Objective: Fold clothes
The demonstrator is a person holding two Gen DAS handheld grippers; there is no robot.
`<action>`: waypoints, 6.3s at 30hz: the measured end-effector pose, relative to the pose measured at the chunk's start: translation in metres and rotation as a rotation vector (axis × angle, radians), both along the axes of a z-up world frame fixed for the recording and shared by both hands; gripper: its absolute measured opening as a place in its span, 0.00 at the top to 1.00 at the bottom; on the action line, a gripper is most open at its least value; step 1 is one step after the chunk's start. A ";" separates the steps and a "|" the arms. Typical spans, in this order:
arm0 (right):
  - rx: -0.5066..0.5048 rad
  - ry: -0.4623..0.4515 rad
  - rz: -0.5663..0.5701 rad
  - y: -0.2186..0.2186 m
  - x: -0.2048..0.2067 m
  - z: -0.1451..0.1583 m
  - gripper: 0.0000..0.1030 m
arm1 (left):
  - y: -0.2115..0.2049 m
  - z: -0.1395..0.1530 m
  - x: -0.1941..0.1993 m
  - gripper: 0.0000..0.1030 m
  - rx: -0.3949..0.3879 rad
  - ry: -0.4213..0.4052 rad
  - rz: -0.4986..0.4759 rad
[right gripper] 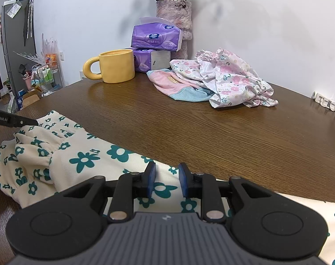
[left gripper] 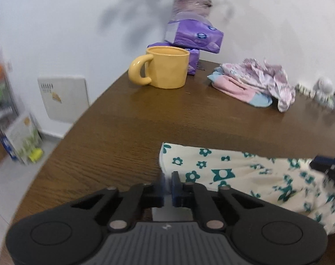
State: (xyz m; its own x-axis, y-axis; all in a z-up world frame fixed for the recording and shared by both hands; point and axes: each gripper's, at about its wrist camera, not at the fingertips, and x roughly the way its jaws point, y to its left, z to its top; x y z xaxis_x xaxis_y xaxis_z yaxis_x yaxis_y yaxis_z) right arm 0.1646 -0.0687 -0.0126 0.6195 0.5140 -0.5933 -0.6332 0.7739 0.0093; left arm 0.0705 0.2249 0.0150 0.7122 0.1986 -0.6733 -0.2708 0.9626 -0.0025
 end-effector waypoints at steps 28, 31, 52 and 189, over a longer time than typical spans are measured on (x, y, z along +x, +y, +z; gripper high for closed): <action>0.054 0.047 -0.036 -0.044 -0.012 0.009 0.59 | -0.014 -0.001 -0.026 0.99 -0.065 -0.019 0.073; 0.046 0.054 -0.033 -0.045 -0.014 0.005 0.59 | -0.016 -0.001 -0.025 0.99 -0.028 -0.012 0.079; 0.055 0.049 -0.006 -0.044 -0.022 0.006 0.53 | -0.029 0.004 -0.075 0.65 -0.135 -0.024 0.082; 0.007 -0.037 -0.299 -0.205 -0.017 0.000 0.49 | -0.139 -0.012 -0.004 0.47 0.046 -0.142 -0.136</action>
